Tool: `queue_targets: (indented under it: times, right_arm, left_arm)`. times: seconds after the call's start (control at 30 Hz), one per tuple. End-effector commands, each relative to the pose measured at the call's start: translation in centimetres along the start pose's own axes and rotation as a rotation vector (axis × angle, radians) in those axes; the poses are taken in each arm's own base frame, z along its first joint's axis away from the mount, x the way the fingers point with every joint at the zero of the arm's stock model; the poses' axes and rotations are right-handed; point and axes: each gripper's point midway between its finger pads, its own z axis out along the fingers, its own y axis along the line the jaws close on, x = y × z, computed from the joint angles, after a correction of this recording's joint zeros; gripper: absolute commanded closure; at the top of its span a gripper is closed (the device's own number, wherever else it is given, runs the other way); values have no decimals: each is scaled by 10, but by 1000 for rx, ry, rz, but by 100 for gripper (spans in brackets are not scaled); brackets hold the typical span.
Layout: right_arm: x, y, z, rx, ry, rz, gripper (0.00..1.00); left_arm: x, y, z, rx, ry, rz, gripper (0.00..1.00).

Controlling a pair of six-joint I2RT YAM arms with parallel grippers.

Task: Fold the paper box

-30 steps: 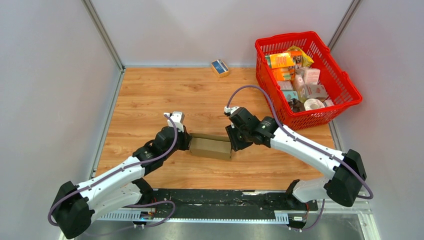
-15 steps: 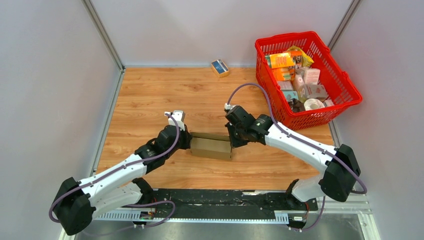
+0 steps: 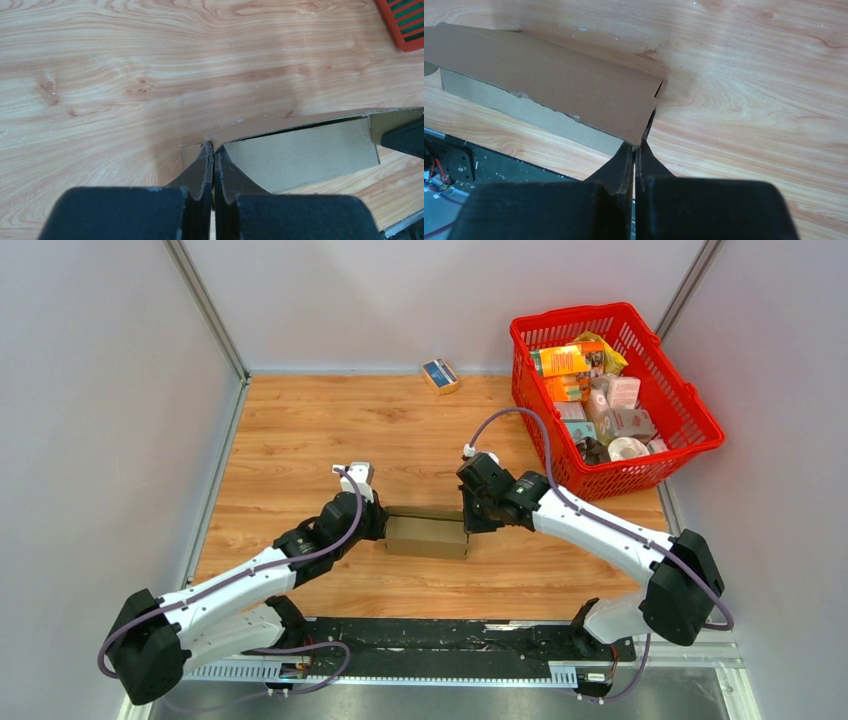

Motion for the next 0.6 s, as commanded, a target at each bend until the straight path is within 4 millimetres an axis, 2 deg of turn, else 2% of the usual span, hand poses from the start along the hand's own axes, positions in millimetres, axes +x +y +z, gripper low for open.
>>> queue_targets:
  times: [0.0,0.1,0.23,0.37,0.47,0.57]
  right_arm:
    - [-1,5,7,-13,-82,-63,100]
    - [7,3,12,-17,-94,-102,100]
    - [8,-5,12,-8,-125,-136,100]
    - [10,-10,12,2,-134,-154,100]
    - [8,-11,10,2,-142,-160,100]
    - [10,-17,12,21,-147,-177,100]
  left_arm:
    - [38,1,-7,2,145,-11,100]
    - [43,1,-7,-3,145,-9,100]
    - [52,7,-7,-22,164,-1,100]
    - [53,-1,-7,2,166,-22,100]
    - [57,3,-9,-32,187,-10,100]
    - [61,-3,-11,-19,212,-33,100]
